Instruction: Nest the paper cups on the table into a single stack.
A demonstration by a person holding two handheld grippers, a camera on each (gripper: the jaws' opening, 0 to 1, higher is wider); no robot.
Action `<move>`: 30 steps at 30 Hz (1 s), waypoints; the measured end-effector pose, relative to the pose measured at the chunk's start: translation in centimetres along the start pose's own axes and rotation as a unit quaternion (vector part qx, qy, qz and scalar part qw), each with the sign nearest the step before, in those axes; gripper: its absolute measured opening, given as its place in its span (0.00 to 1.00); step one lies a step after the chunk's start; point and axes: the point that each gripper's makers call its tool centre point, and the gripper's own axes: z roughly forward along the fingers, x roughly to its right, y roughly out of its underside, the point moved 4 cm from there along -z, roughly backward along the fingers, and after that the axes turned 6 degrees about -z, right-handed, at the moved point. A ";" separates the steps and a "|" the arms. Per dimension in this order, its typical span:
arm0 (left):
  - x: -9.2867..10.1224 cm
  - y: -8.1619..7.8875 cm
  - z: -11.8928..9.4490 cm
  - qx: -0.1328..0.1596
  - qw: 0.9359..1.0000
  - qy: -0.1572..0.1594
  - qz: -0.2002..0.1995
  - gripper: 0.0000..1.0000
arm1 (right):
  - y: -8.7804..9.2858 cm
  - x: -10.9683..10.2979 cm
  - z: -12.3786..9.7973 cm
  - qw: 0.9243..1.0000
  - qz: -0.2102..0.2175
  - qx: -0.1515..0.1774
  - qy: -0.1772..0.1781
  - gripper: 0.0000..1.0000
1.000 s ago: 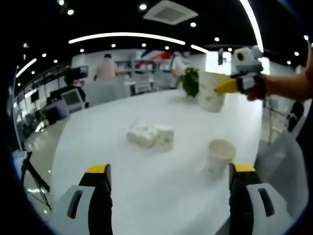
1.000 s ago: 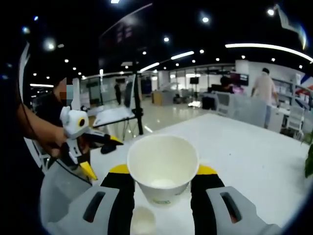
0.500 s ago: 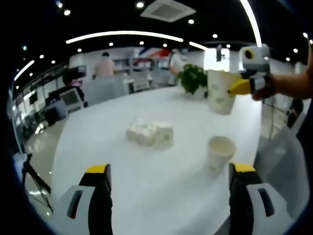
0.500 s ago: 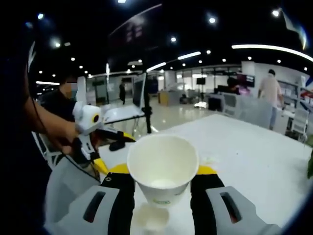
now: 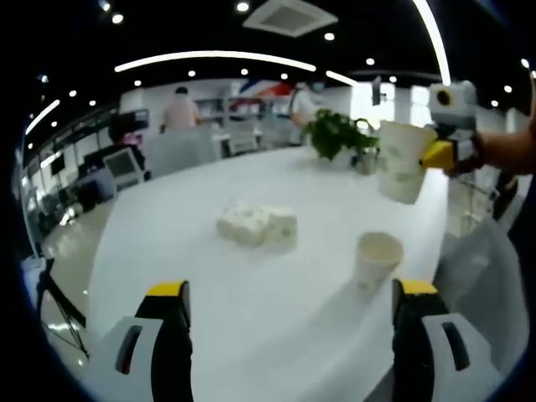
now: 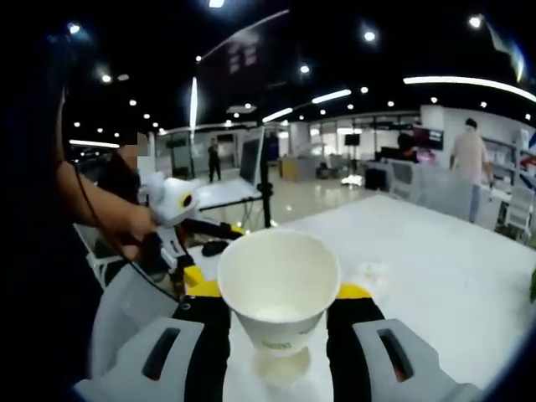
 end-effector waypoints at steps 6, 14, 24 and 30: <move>0.0 -0.1 0.0 0.001 1.000 0.000 -0.002 0.99 | -0.2 -0.2 0.0 1.000 0.004 0.008 -0.004 0.42; 0.0 -0.1 0.0 0.002 1.000 -0.001 -0.004 0.99 | 0.5 -0.2 0.3 1.000 0.006 0.009 -0.002 0.41; 0.2 0.2 0.0 -0.003 1.000 0.001 -0.004 0.98 | 2.3 0.4 0.6 0.999 0.006 0.033 0.001 0.41; -0.1 0.1 0.1 -0.005 1.000 -0.001 -0.003 0.98 | 4.0 0.5 1.1 1.000 0.013 0.027 0.002 0.41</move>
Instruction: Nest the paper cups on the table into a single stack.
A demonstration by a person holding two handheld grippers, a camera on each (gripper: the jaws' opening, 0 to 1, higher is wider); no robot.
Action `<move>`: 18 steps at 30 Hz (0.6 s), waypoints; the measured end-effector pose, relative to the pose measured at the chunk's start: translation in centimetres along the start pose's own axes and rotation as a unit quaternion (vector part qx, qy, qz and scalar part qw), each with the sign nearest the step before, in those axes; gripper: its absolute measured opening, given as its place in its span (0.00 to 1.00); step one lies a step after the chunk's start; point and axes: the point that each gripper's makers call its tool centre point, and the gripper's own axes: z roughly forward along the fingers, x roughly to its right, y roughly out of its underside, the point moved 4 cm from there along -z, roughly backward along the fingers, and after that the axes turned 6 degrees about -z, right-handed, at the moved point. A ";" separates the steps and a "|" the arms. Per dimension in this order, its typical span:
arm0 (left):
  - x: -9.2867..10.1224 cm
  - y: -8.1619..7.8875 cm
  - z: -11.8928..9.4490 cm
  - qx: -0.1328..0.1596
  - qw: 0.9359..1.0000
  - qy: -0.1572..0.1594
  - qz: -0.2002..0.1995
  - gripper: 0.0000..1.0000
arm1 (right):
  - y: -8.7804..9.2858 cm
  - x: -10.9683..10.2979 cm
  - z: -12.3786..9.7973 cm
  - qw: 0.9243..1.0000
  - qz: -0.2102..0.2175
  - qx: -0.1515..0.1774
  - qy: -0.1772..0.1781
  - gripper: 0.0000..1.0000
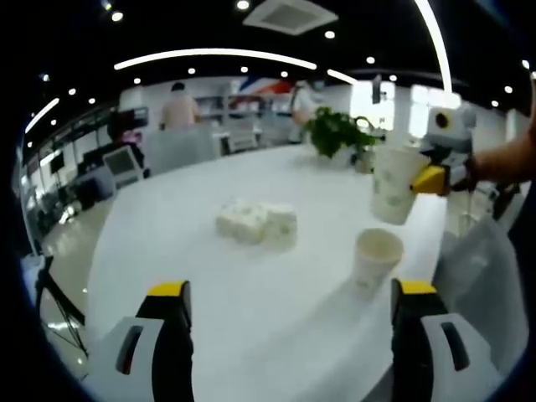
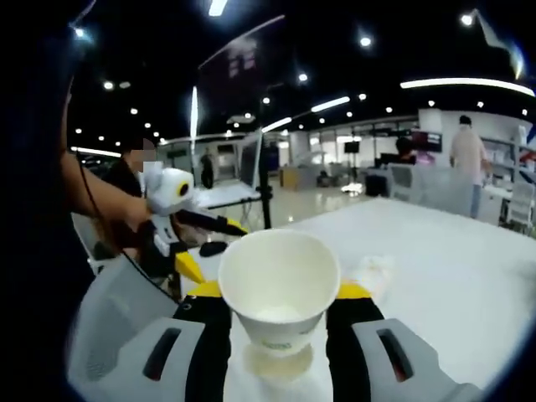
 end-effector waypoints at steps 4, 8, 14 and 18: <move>-0.1 -0.2 0.0 0.004 1.000 -0.004 -0.003 0.98 | 0.8 -0.4 0.3 1.000 0.007 -0.004 -0.007 0.41; -0.1 -0.1 0.2 -0.001 1.000 -0.004 -0.004 0.98 | 1.7 -0.7 0.6 1.000 -0.001 -0.012 -0.012 0.41; -0.1 -0.5 0.3 0.007 1.000 -0.006 -0.005 0.98 | 3.1 -0.8 1.0 1.000 -0.001 -0.025 -0.015 0.41; -0.2 -0.4 0.3 0.006 1.000 -0.009 -0.008 0.98 | 4.0 -1.1 1.2 0.999 -0.001 -0.036 -0.018 0.41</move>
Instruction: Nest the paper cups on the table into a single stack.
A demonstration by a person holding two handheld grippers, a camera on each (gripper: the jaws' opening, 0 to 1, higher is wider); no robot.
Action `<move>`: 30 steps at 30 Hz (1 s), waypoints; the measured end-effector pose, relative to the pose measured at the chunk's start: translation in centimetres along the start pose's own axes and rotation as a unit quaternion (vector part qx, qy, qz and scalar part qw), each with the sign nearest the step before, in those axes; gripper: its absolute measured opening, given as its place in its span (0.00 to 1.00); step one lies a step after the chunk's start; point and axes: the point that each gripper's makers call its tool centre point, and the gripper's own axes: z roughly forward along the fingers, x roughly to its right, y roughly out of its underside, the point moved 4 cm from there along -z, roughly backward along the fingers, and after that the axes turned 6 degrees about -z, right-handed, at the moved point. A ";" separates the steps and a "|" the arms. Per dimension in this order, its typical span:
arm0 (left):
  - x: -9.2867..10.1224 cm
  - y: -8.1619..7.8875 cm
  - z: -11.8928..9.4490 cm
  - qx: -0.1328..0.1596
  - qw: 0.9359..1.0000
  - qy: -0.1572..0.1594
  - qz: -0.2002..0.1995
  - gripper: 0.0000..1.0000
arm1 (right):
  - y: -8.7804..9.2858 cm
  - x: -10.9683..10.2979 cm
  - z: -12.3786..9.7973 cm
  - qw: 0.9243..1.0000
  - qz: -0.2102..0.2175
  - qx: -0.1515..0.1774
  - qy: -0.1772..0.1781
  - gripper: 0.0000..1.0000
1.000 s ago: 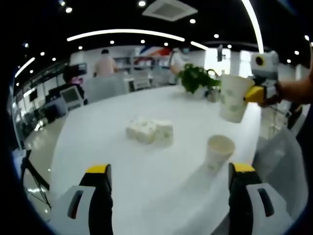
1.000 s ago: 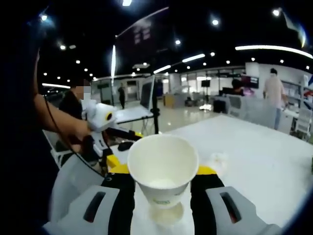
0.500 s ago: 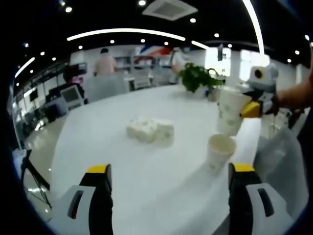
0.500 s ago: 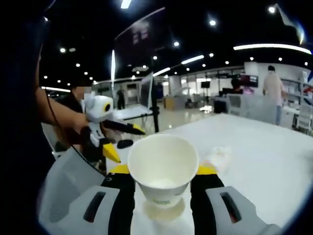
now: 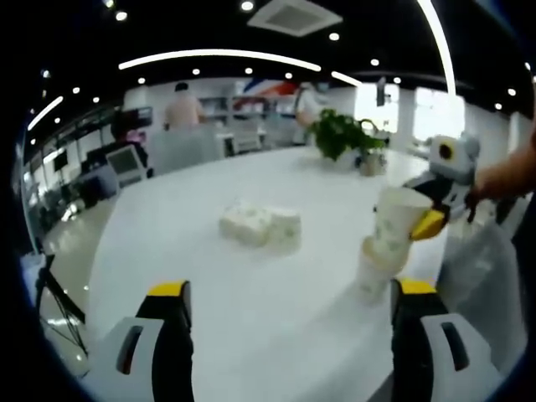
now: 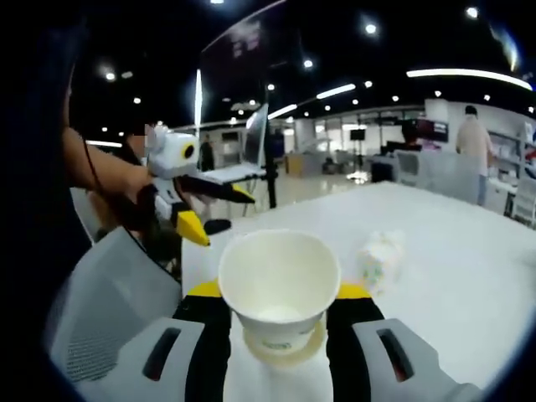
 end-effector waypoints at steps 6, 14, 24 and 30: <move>-0.1 0.3 0.0 -0.004 1.000 0.000 -0.001 0.98 | 1.1 -0.1 0.4 1.000 0.015 -0.003 0.006 0.42; 0.0 0.0 0.0 0.001 1.000 -0.001 -0.002 0.97 | 2.5 -0.2 0.9 1.000 0.008 -0.018 0.019 0.42; 0.6 0.6 0.1 0.000 1.000 0.004 -0.006 0.97 | 2.9 -0.3 1.2 0.999 -0.001 -0.017 0.034 0.43; 0.5 0.6 0.2 0.002 1.000 0.005 -0.009 0.97 | 2.9 -0.4 1.5 0.998 -0.025 -0.035 0.042 0.45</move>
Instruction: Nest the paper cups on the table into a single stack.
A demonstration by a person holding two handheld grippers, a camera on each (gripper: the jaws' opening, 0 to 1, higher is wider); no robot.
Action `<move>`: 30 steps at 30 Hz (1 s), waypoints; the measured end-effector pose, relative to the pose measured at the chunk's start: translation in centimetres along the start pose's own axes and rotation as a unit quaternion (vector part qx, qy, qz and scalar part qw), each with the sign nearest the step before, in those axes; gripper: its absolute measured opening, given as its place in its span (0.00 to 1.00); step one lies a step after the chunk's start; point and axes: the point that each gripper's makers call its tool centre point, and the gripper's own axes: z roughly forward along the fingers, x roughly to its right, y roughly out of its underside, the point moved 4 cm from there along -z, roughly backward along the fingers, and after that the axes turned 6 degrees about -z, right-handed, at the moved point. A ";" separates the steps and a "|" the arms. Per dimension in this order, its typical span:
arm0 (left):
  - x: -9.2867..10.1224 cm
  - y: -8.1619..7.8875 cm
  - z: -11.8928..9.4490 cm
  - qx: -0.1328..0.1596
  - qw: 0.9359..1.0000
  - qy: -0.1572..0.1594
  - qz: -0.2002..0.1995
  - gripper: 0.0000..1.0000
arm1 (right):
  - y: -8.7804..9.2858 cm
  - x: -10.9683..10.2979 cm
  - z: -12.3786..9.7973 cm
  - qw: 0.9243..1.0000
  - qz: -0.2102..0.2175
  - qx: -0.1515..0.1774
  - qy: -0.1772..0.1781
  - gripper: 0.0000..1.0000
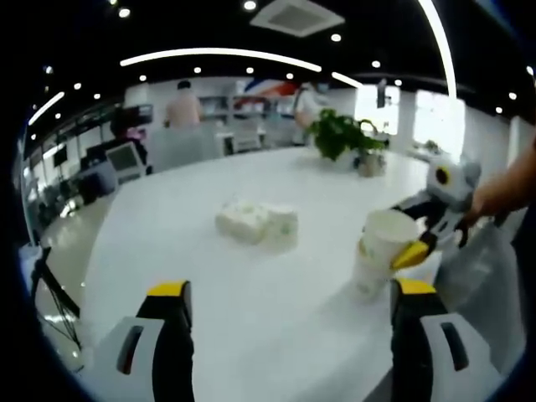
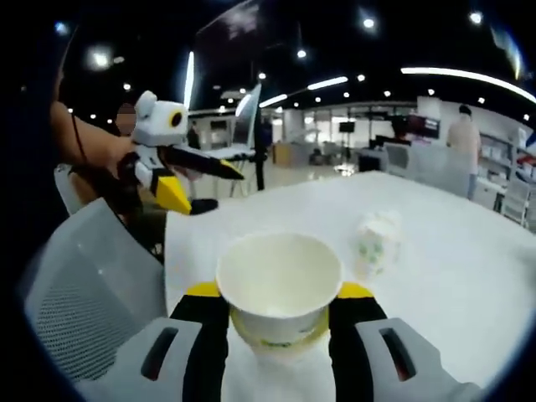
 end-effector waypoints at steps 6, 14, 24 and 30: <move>0.3 0.6 0.4 0.008 1.000 0.007 -0.005 0.97 | 0.1 -0.3 0.3 1.000 -0.006 -0.009 -0.005 0.47; 0.3 0.5 1.2 0.008 1.000 0.011 -0.017 0.97 | 0.5 -0.4 0.0 1.000 -0.012 -0.028 -0.001 0.55; -0.2 -1.7 1.5 0.032 0.999 0.003 0.007 0.99 | -3.7 3.6 -4.1 0.997 0.045 0.036 0.043 0.72; -0.5 -1.5 1.3 0.040 0.999 -0.007 0.001 0.99 | -3.3 7.0 -6.8 0.996 0.039 0.025 0.075 0.82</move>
